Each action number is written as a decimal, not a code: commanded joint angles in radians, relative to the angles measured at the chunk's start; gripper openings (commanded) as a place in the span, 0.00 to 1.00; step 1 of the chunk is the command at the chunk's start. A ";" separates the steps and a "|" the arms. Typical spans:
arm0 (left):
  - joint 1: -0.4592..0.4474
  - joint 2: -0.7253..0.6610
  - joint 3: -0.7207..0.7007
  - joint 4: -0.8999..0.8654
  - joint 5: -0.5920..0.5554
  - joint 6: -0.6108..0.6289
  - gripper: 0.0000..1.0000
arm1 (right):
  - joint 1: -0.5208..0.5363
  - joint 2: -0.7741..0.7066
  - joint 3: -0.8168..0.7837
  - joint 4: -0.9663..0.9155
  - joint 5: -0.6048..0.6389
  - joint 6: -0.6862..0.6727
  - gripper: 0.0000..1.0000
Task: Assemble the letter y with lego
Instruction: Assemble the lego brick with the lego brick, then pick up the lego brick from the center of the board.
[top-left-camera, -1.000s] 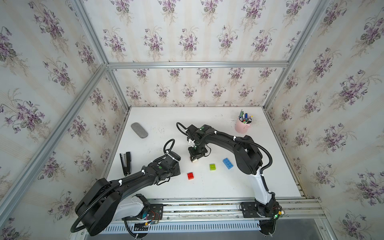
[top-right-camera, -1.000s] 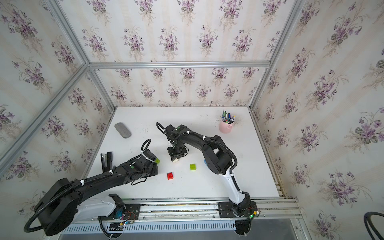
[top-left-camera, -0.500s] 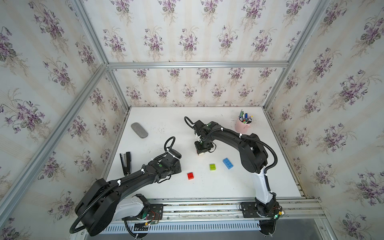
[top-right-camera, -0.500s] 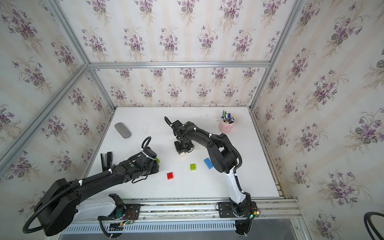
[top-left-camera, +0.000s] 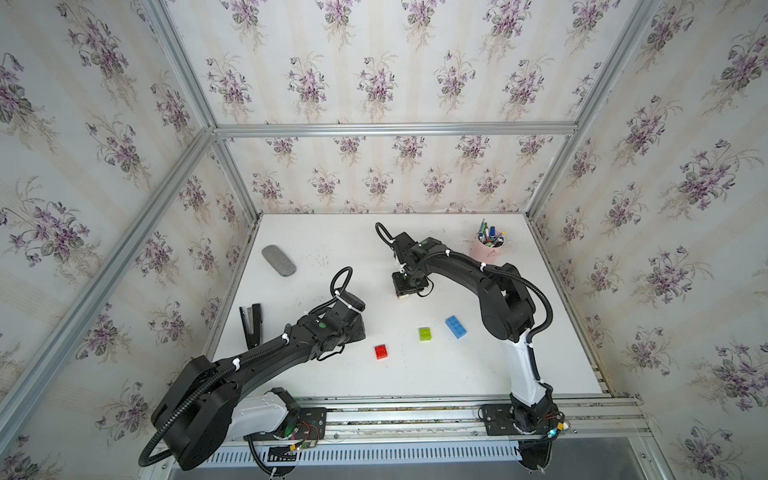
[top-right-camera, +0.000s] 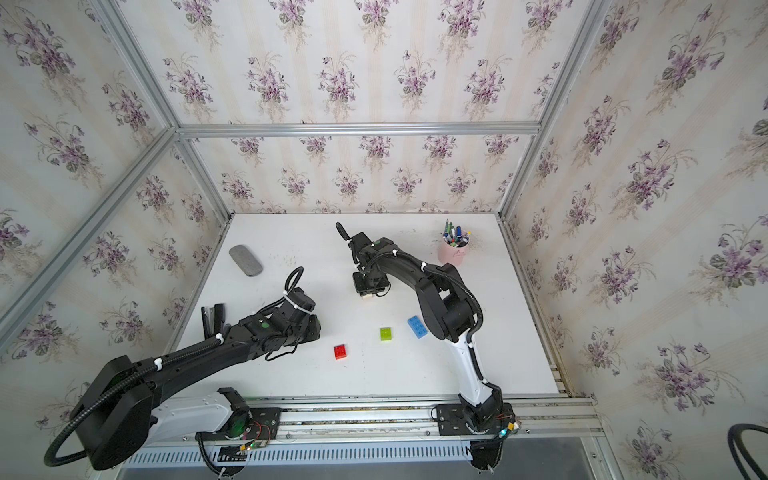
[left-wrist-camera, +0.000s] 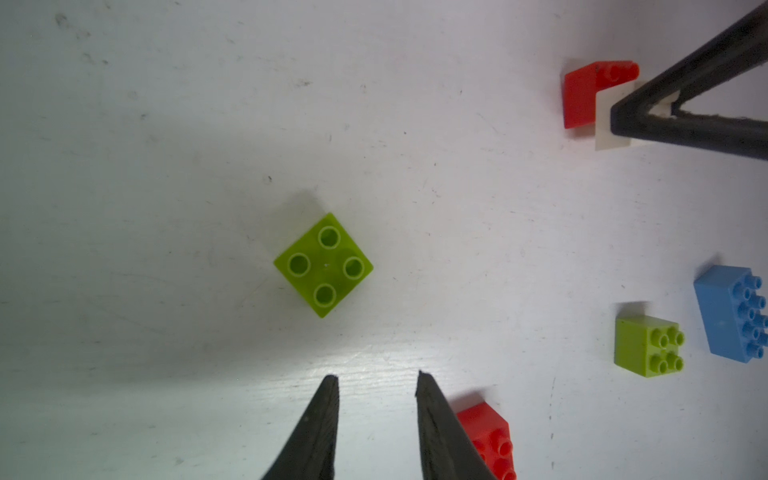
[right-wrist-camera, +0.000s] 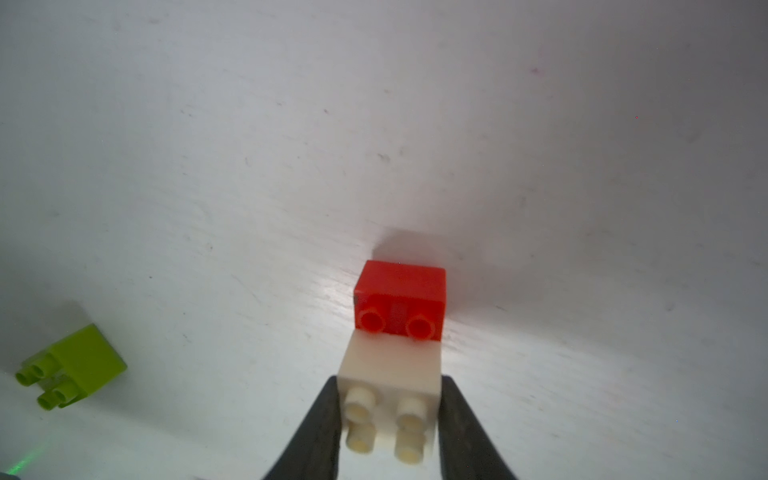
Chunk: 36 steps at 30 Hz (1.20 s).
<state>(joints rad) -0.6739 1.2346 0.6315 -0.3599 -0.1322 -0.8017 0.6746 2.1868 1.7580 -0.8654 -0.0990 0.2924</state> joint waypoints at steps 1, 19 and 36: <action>0.001 0.006 0.012 -0.018 -0.012 -0.011 0.35 | 0.000 0.002 0.013 -0.008 0.019 -0.005 0.46; 0.000 0.021 0.046 -0.096 0.015 -0.006 0.39 | -0.002 -0.350 -0.299 0.118 0.068 0.032 0.52; -0.116 0.175 0.150 -0.125 0.188 0.099 0.48 | 0.000 -0.567 -0.675 0.169 -0.003 0.138 0.54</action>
<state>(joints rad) -0.7788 1.3949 0.7712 -0.4633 0.0444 -0.7155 0.6731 1.6245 1.0912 -0.7296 -0.0589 0.3958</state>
